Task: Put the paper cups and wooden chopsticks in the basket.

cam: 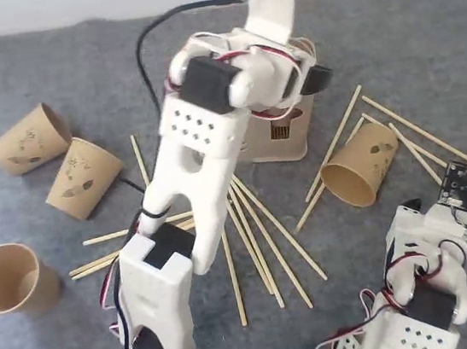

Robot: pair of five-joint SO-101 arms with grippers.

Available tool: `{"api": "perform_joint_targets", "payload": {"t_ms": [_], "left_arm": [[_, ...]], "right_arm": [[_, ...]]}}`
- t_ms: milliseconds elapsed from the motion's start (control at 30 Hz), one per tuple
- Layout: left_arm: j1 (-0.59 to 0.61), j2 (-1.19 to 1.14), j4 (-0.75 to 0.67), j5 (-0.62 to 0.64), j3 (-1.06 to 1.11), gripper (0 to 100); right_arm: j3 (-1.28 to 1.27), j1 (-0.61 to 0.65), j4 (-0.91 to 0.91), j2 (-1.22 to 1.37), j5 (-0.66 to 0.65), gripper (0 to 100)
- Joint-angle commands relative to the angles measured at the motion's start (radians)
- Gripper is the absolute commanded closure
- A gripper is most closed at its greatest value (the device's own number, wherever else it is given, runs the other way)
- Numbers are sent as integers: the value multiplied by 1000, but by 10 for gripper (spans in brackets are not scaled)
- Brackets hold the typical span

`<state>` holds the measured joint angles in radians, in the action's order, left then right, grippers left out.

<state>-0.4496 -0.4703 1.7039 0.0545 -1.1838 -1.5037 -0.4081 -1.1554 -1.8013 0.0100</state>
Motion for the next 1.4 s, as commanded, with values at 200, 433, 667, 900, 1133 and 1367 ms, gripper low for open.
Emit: {"api": "perform_joint_targets", "payload": {"t_ms": [200,433,667,900,1133,1367], "left_arm": [[275,442,55,-2,104,674],[552,865,49,-8,553,674],[801,1188,49,-8,1009,674],[902,1499,8,-9,1452,674],[945,1815,-264,-9,1959,674],[965,1939,-381,-75,2269,674]], "right_arm": [[6,1,16,-13,-17,890],[8,1,10,-13,-18,890],[86,7,-73,-13,-57,887],[304,84,-142,-2,-358,887],[330,234,-186,5,-377,864],[328,338,-62,228,-373,826]]}}
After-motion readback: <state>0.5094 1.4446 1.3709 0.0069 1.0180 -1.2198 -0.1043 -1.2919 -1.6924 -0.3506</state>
